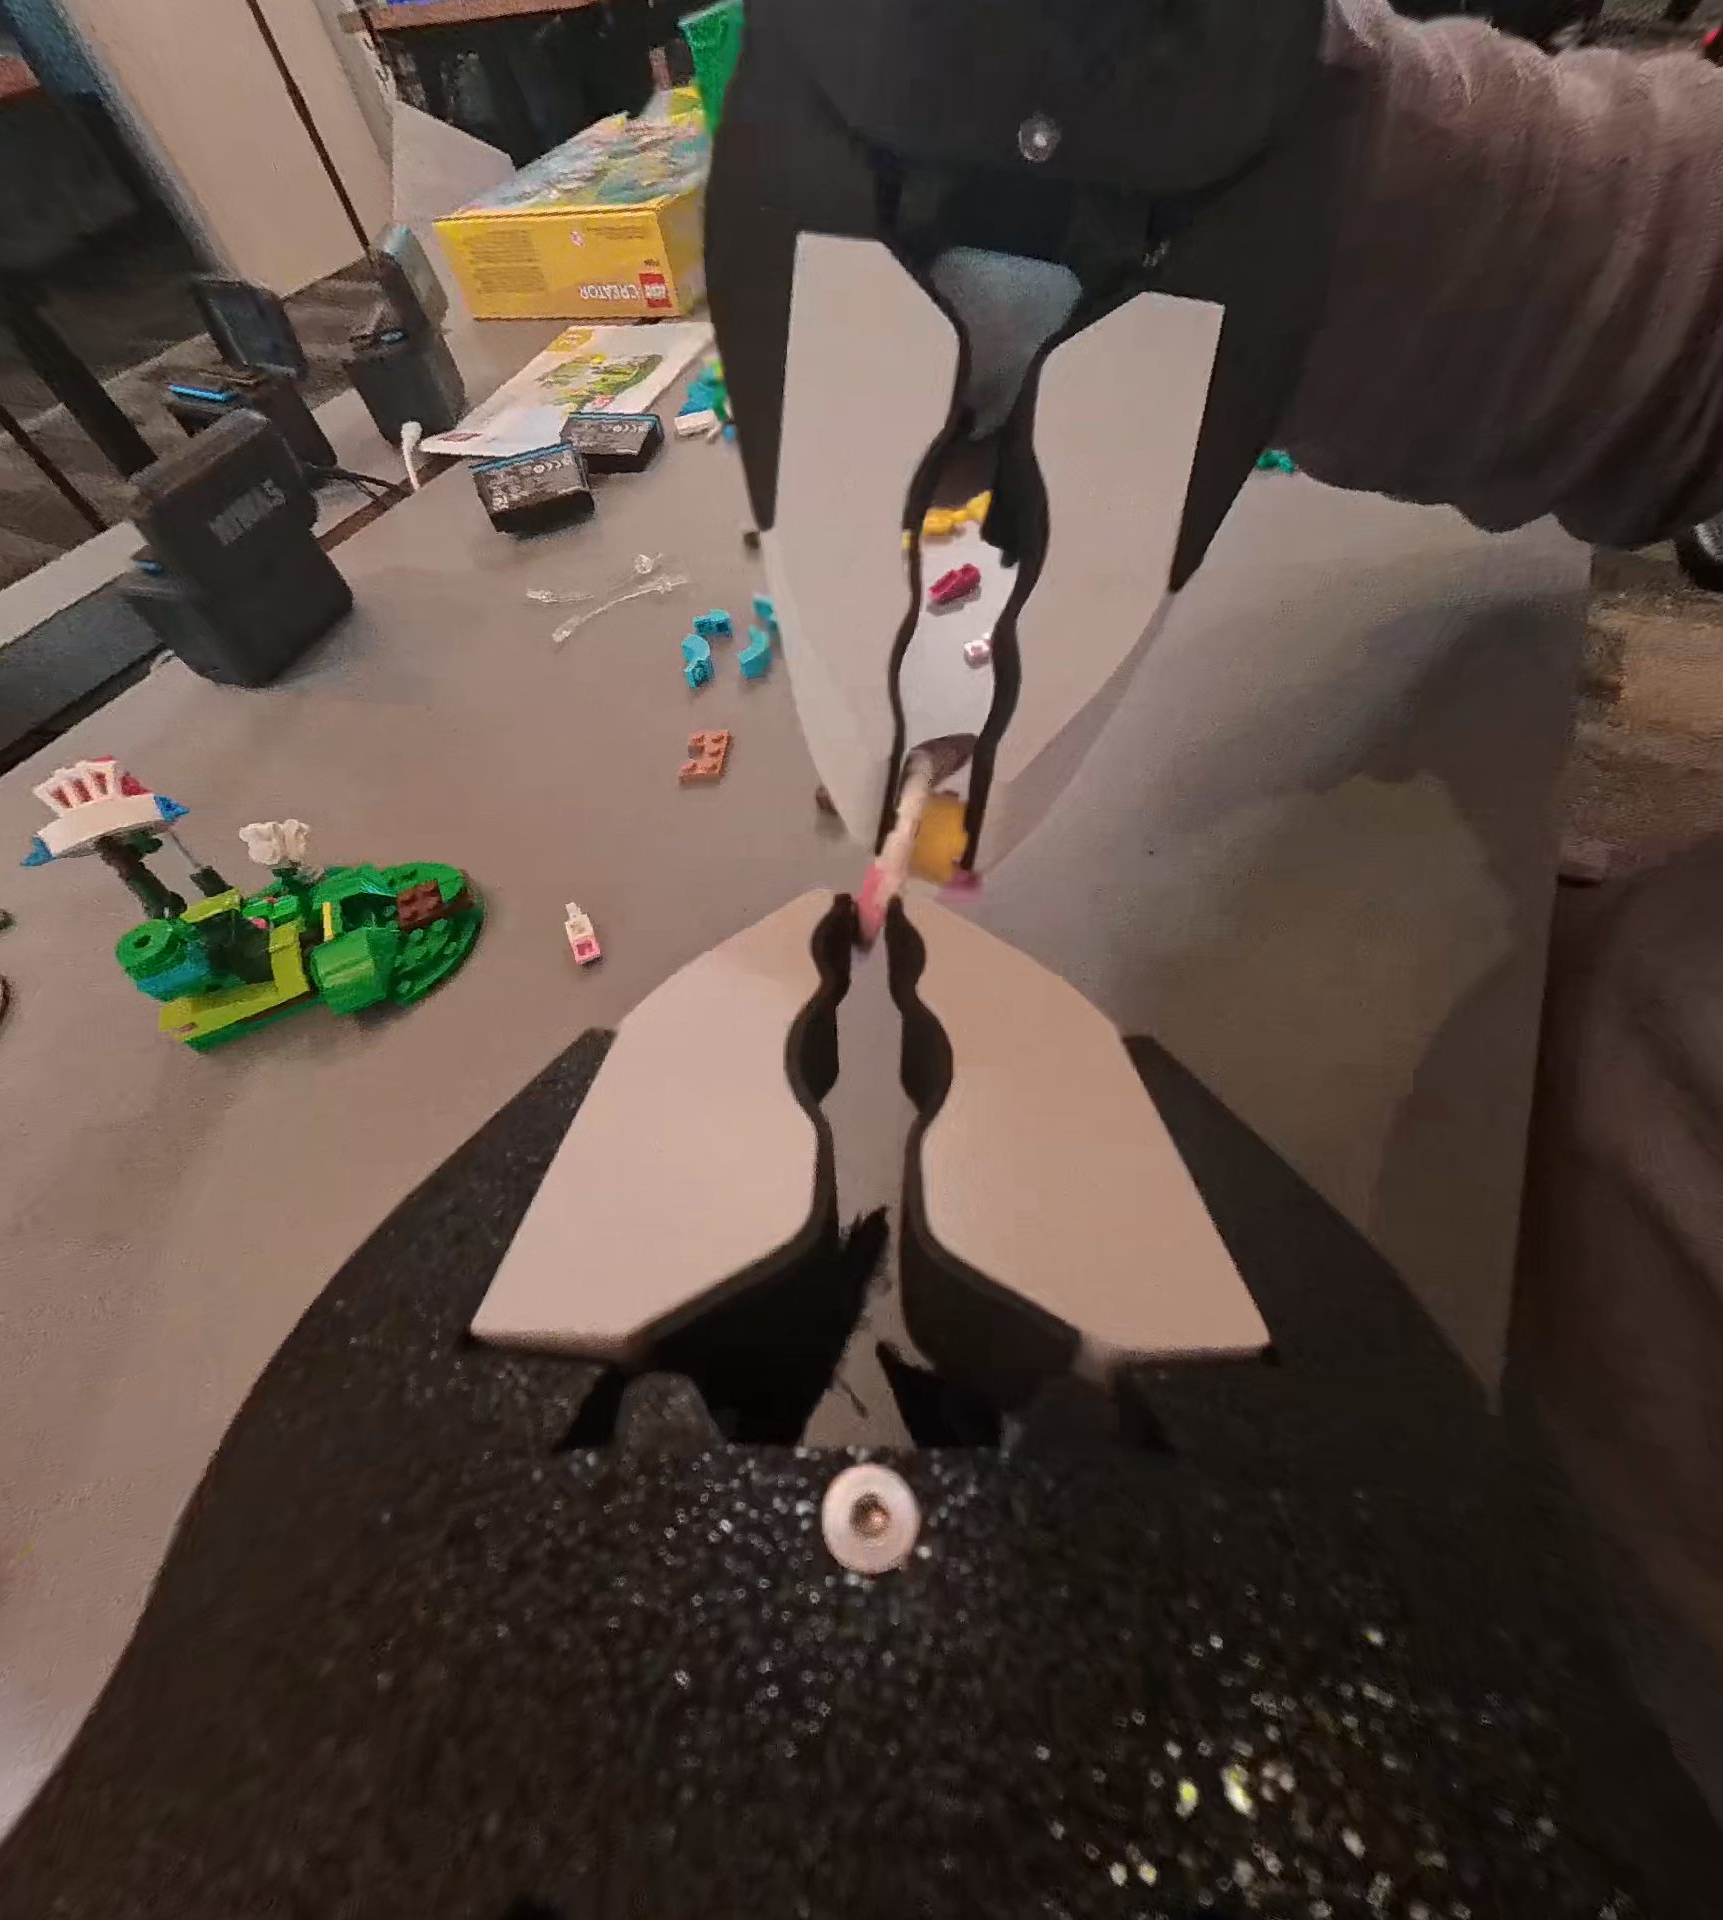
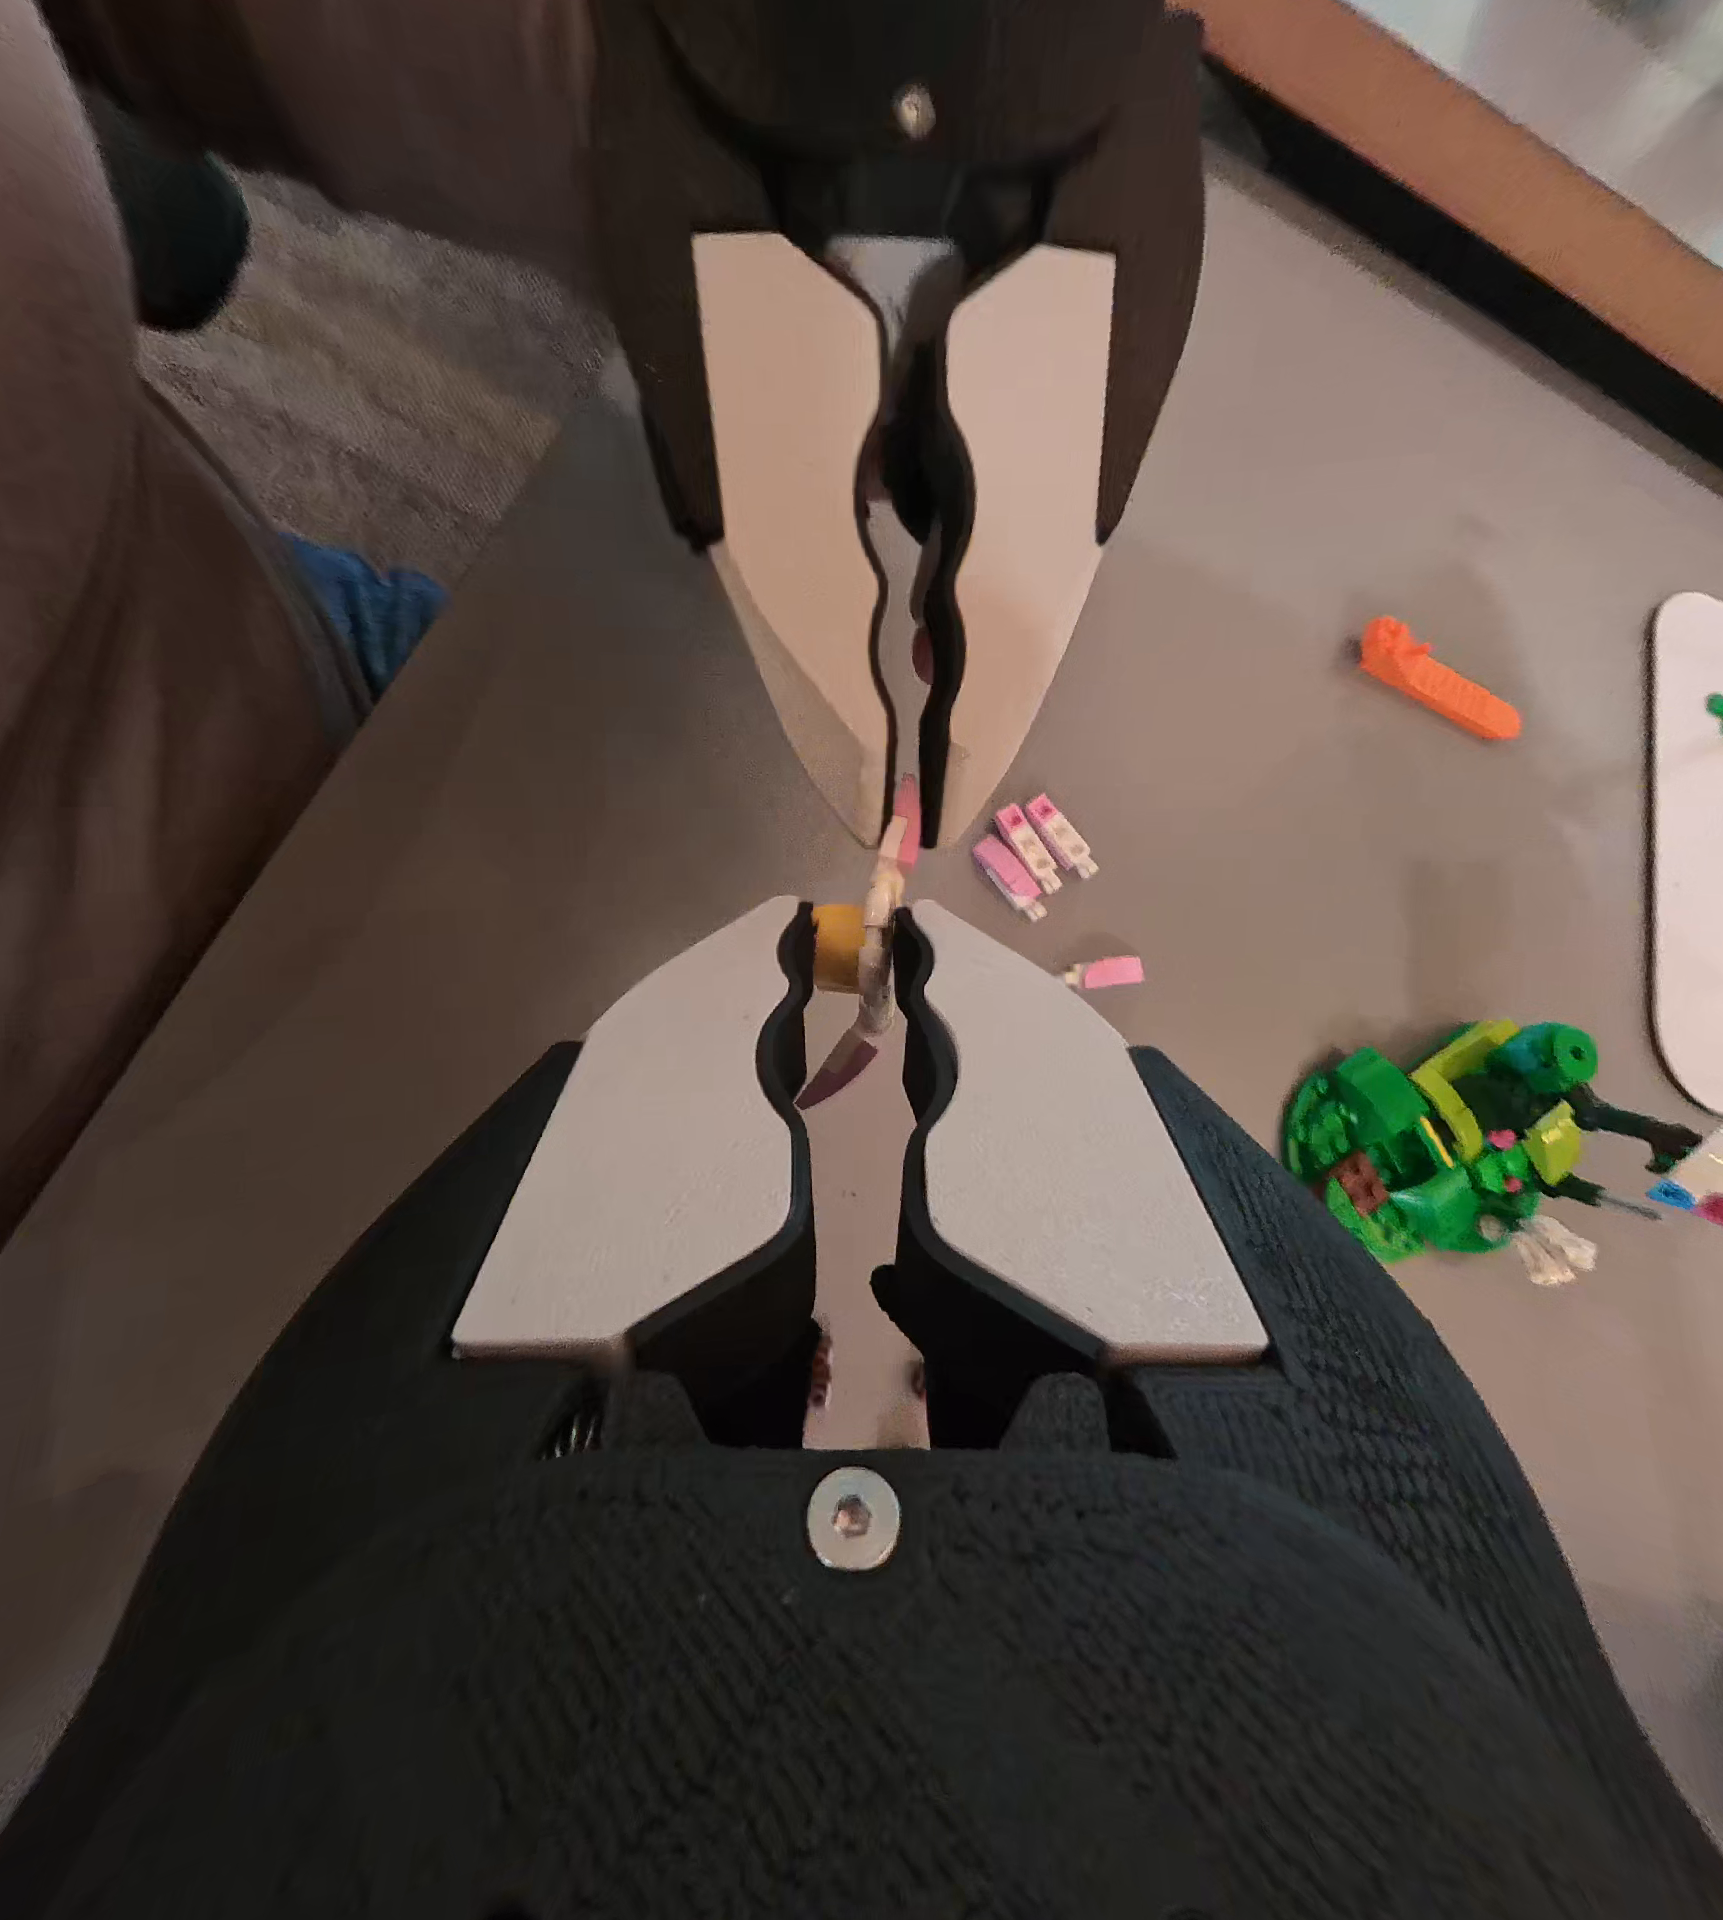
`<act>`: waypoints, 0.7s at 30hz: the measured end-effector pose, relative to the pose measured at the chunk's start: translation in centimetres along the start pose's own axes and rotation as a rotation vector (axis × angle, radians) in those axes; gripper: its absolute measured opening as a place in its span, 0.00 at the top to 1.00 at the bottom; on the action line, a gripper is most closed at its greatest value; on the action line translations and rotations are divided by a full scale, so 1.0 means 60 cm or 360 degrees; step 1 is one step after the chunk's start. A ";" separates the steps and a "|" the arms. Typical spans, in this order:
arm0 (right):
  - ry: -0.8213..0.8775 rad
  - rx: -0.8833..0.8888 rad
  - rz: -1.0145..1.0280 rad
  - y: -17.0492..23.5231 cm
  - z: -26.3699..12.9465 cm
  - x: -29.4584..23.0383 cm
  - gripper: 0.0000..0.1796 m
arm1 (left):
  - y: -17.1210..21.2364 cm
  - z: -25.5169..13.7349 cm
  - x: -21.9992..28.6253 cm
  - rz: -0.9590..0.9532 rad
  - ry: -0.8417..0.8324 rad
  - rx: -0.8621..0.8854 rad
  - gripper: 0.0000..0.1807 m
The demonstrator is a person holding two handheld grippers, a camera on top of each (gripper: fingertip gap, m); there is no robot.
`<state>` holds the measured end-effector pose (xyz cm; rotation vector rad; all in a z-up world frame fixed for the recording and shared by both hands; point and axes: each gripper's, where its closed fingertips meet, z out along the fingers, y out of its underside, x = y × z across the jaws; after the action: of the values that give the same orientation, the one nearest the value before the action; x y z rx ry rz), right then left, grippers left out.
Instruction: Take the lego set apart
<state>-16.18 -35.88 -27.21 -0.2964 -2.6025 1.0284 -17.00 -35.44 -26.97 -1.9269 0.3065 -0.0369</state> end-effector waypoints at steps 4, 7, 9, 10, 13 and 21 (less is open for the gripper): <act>-0.0059 0.0026 0.0016 0.001 -0.001 -0.004 0.93 | -0.002 0.003 0.003 -0.0045 0.0016 0.0034 0.93; -0.0072 0.0015 0.0015 -0.003 0.004 -0.008 0.93 | 0.006 0.019 0.010 0.0165 -0.0047 -0.0101 0.95; -0.0008 -0.0027 0.0060 -0.001 0.005 0.002 0.93 | 0.010 0.020 -0.001 0.0238 -0.0121 -0.0177 0.96; 0.0026 -0.0040 0.0075 -0.001 0.006 0.006 0.93 | 0.009 0.019 -0.005 0.0248 -0.0139 -0.0196 0.96; 0.0125 -0.0041 -0.0009 -0.007 0.006 0.012 0.93 | 0.007 0.010 -0.009 0.0259 -0.0180 -0.0200 0.97; 0.0170 0.0328 -0.0048 -0.043 -0.012 0.000 0.93 | -0.026 -0.026 0.016 -0.0572 0.0349 0.0385 0.97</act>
<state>-16.11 -37.27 -24.91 -0.2535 -2.3758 1.2237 -16.04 -36.53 -25.08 -1.7165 0.0913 -0.5035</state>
